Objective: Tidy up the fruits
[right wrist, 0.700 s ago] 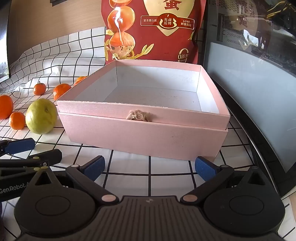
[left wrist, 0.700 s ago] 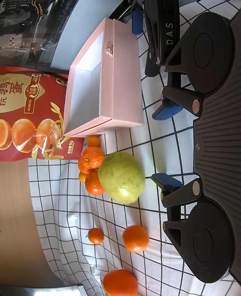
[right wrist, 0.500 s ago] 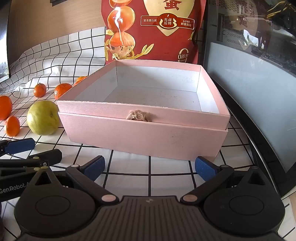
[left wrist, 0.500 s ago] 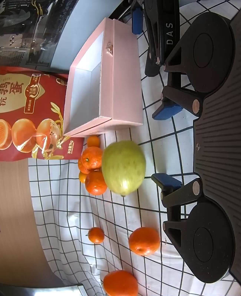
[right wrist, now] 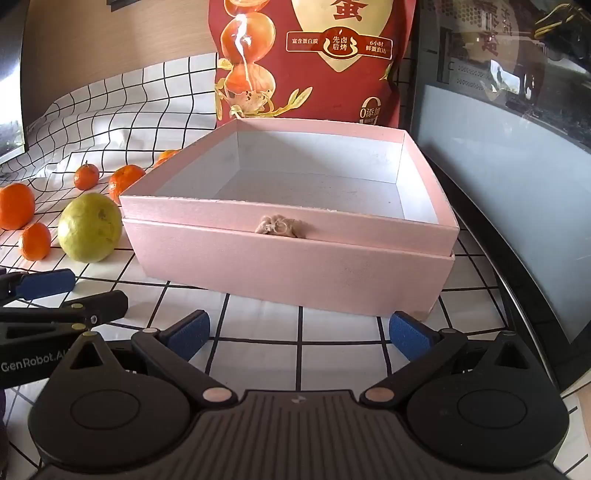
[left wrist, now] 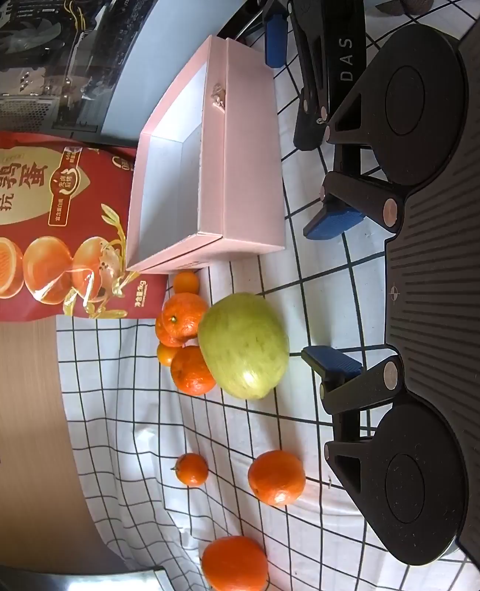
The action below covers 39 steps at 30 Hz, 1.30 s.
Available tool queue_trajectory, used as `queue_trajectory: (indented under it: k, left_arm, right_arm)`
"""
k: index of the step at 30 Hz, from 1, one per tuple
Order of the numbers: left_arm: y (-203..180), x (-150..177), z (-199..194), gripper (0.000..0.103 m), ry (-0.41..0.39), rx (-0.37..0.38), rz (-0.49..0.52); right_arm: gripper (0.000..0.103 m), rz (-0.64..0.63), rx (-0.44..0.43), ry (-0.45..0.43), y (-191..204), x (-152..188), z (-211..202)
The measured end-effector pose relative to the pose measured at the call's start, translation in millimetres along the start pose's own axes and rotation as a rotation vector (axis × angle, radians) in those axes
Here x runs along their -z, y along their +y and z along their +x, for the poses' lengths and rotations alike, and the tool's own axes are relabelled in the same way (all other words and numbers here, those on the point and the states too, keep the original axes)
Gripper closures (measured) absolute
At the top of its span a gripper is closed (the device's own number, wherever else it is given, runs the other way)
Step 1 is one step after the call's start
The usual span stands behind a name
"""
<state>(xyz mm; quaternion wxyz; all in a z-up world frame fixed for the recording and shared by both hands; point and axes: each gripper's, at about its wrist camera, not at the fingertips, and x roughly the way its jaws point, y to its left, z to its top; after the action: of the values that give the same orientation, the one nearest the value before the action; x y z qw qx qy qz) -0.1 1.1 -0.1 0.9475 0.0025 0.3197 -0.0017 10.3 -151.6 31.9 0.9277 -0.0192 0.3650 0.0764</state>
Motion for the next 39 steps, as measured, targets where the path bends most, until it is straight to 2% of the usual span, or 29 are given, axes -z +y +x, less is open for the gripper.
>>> queue_trajectory:
  k: [39]
  left_arm:
    - [-0.2, -1.0, -1.1, 0.034, 0.000, 0.000, 0.000]
  right_arm:
    - [0.000, 0.001, 0.000, 0.001, 1.7, -0.2, 0.6]
